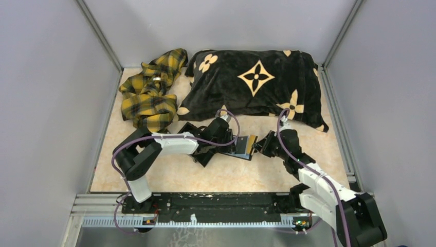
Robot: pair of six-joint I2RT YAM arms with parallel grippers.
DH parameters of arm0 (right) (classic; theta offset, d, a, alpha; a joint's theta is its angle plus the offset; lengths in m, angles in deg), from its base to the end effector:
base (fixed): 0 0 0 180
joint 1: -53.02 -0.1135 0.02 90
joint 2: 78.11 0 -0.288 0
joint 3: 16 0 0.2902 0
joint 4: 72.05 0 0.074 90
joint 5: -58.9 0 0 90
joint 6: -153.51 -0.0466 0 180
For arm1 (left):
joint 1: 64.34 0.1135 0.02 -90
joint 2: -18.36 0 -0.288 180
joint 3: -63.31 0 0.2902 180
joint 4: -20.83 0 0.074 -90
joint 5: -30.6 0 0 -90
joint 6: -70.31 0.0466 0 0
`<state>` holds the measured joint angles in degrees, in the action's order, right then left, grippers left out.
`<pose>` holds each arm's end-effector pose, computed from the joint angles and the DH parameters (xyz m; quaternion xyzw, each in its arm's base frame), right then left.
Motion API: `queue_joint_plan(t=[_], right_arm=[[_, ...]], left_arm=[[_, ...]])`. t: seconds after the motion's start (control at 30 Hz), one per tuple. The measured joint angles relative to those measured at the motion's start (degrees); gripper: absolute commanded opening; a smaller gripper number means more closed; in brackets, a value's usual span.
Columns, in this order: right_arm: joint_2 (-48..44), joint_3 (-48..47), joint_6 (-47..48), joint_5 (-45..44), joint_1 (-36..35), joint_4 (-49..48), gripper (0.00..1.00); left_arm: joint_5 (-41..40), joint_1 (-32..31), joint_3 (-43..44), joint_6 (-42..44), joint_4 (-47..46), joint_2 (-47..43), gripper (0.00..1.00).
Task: Put the credit cards into the card holder
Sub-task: Turn over the card slot in the card holder.
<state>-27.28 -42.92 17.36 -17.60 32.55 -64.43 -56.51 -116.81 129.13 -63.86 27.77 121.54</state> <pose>0.1883 0.0819 0.1568 0.1366 0.8577 0.3521 0.3490 0.2434 -0.3207 0.1336 0.0764 0.9181 -0.3054 0.2408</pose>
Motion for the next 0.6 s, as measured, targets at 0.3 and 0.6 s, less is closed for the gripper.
queue_joint_plan(t=[0.3,0.6], right_arm=[[3.50,-0.13,-0.11,2.27,0.02,-3.43,0.00],[8.13,-2.82,-0.87,4.17,-1.36,-7.48,0.00]], left_arm=[[-4.98,-0.04,-0.57,-0.48,5.86,-6.43,0.42],[-7.87,-0.07,-2.89,-1.49,7.89,-9.49,0.42]])
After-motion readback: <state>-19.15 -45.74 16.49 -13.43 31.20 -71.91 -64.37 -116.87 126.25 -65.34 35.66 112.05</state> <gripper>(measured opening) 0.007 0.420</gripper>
